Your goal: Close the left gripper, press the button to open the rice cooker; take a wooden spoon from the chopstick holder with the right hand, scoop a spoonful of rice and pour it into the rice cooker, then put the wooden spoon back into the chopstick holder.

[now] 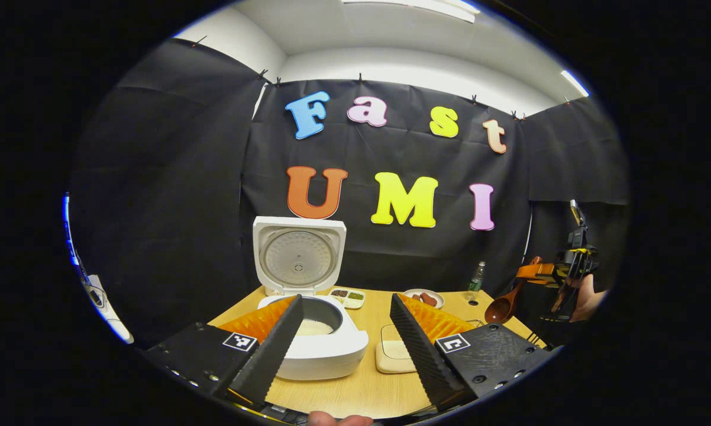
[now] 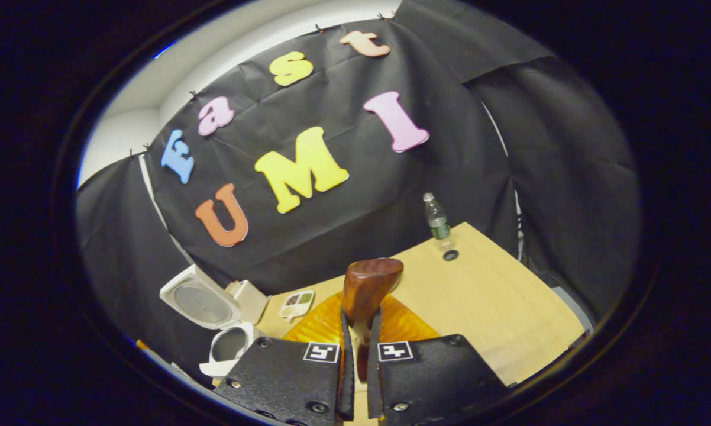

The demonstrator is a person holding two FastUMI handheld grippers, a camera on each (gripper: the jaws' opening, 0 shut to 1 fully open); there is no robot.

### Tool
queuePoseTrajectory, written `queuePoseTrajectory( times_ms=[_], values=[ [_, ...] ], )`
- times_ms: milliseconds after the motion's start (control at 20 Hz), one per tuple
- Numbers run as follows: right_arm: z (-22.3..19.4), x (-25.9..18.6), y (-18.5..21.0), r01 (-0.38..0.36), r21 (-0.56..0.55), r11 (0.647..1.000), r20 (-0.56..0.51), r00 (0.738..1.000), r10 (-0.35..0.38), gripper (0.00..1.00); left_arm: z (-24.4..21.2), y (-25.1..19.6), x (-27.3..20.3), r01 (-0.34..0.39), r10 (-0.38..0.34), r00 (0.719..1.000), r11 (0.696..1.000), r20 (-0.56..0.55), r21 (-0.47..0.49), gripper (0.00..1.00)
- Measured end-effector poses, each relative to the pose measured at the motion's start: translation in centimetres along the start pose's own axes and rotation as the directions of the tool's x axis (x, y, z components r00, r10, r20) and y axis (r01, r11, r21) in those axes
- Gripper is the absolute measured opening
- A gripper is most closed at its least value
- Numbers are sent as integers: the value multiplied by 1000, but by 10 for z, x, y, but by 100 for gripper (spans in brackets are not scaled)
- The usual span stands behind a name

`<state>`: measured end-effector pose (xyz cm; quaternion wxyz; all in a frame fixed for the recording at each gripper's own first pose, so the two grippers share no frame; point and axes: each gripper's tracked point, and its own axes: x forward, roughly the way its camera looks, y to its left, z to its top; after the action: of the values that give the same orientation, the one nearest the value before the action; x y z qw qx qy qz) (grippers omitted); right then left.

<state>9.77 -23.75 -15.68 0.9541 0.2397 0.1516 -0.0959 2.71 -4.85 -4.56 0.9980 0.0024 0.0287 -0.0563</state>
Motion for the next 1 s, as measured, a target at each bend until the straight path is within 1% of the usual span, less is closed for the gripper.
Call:
queuePoseTrajectory(
  times_ms=[50,100,300,450,500,600,750,800,850,1000],
  values=[
    [0,6,-8,19,2,1000,6,1000,-19,12,1,-2,5,0,0,1000,1000,0,12,94],
    [0,13,-15,34,7,999,9,999,-35,10,3,-4,9,2,-2,1000,1000,1,21,94],
    [-8,51,-33,79,22,997,18,997,-79,10,13,-11,21,5,-4,1000,999,-8,44,94],
    [-19,73,-35,83,25,996,5,997,-83,10,23,-8,30,-25,25,1000,999,-16,38,94],
    [-21,91,-42,85,18,996,-1,996,-85,10,25,-9,32,-29,30,999,999,-18,31,94],
    [-35,105,-47,92,-13,996,-19,996,-93,10,24,-7,37,-38,39,998,999,-40,28,94],
    [-56,121,-52,92,-53,994,-46,994,-94,11,25,-3,45,-59,61,996,998,-67,36,94],
    [-61,126,-56,93,-54,994,-53,994,-96,12,26,-3,47,-64,67,995,997,-76,39,94],
    [-67,132,-57,94,-53,994,-58,994,-98,10,25,-3,50,-67,70,994,997,-86,40,94],
    [-80,140,-64,107,-54,993,-66,992,-110,13,24,-2,57,-75,80,990,996,-114,46,94]
  ],
)
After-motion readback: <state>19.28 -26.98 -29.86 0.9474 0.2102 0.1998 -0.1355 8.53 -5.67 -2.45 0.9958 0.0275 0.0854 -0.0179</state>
